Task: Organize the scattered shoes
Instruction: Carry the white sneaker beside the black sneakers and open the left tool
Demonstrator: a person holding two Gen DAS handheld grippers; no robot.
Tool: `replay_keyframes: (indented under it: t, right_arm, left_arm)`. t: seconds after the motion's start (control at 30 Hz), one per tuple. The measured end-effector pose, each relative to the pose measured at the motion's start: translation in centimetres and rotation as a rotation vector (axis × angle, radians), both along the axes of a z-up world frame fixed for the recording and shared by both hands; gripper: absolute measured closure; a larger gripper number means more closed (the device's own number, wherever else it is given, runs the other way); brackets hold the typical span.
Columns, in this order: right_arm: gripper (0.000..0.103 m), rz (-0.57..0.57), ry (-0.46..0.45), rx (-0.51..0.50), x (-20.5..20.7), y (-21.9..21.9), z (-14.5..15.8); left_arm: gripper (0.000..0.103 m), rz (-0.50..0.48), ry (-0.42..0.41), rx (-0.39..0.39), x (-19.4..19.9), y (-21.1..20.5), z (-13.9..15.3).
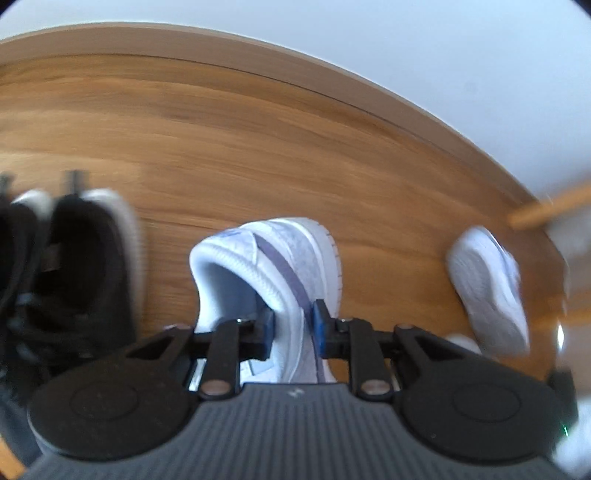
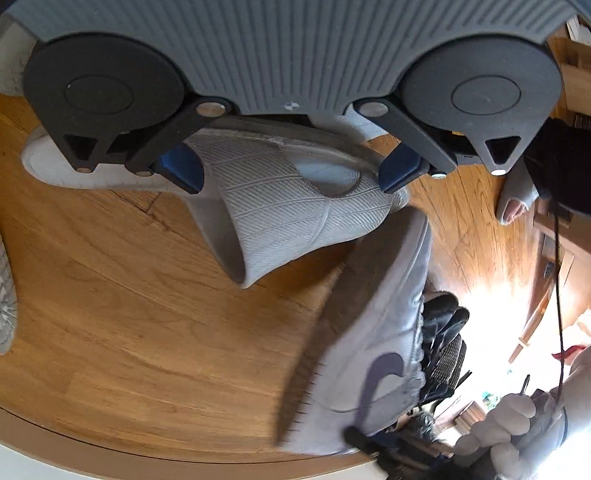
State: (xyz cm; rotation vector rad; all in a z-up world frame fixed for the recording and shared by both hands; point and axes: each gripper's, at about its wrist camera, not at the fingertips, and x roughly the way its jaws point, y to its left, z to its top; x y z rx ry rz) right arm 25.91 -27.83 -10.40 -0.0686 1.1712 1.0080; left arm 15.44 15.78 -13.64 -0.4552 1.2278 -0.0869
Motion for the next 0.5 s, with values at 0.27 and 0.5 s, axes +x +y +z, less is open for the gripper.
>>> replay_keyframes:
  t: [0.27, 0.5]
  right_arm:
    - [0.001, -0.124, -0.158, 0.121, -0.2, 2.0, 4.5]
    - [0.001, -0.083, -0.106, 0.118, -0.5, 8.9, 4.6]
  left_arm:
    - [0.08, 0.096, -0.036, -0.056, 2.8, -0.1, -3.8]
    - [0.078, 0.115, -0.038, -0.114, 3.3, -1.6, -3.4]
